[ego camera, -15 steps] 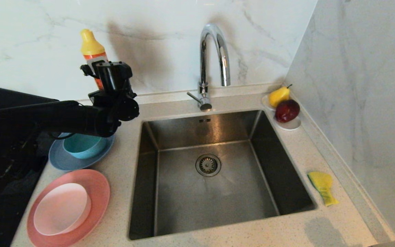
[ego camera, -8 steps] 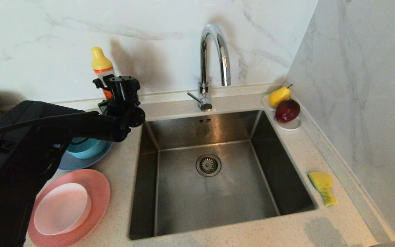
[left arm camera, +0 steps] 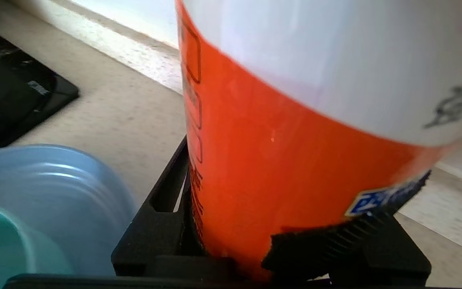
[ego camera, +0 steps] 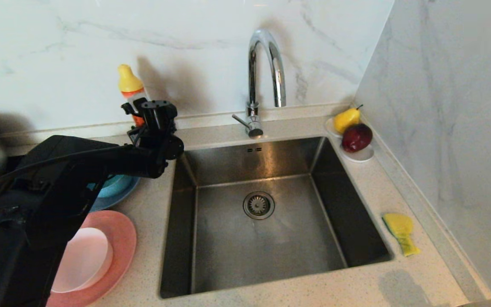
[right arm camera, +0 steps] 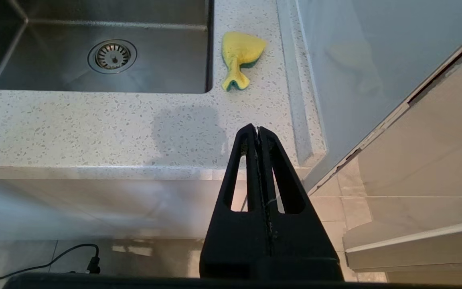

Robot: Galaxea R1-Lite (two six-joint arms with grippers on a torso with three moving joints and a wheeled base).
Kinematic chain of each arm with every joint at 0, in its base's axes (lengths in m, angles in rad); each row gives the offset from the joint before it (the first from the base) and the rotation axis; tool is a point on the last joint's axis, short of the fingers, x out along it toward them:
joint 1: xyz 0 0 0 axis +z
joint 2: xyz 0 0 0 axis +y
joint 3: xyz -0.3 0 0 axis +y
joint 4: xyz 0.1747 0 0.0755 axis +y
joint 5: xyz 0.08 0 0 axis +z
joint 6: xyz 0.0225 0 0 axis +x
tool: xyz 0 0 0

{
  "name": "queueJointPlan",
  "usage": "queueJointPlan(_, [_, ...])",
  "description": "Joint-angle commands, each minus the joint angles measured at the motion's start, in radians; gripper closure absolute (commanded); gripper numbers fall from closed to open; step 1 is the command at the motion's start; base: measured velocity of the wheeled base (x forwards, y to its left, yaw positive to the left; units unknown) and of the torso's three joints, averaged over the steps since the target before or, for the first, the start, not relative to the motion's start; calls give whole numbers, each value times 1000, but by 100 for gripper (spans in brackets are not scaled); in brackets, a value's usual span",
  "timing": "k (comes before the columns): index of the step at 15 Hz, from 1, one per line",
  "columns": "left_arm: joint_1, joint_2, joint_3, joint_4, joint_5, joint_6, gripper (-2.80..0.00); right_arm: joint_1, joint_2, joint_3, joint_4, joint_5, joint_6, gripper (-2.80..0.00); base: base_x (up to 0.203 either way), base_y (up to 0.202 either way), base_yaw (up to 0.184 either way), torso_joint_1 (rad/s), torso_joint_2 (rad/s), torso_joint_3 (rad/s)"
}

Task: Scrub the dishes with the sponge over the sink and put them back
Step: Place the dish soap on the table

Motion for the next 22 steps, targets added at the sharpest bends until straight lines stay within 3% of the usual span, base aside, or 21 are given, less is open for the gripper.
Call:
queueJointPlan(1, [7,28,-23,-18,6,4,0,0,0,0,0,0,-1,0,0,0,0,0,0,0])
queueJointPlan(11, [35,70,-45,-109,4,22,0,0,1,-1,0,0,-1,0,0,0,0,0,0,0])
queueJointPlan(22, [36,94,-44,-121,6,22,0,0,0,-1,0,0,-1,0,0,0,0,0,0,0])
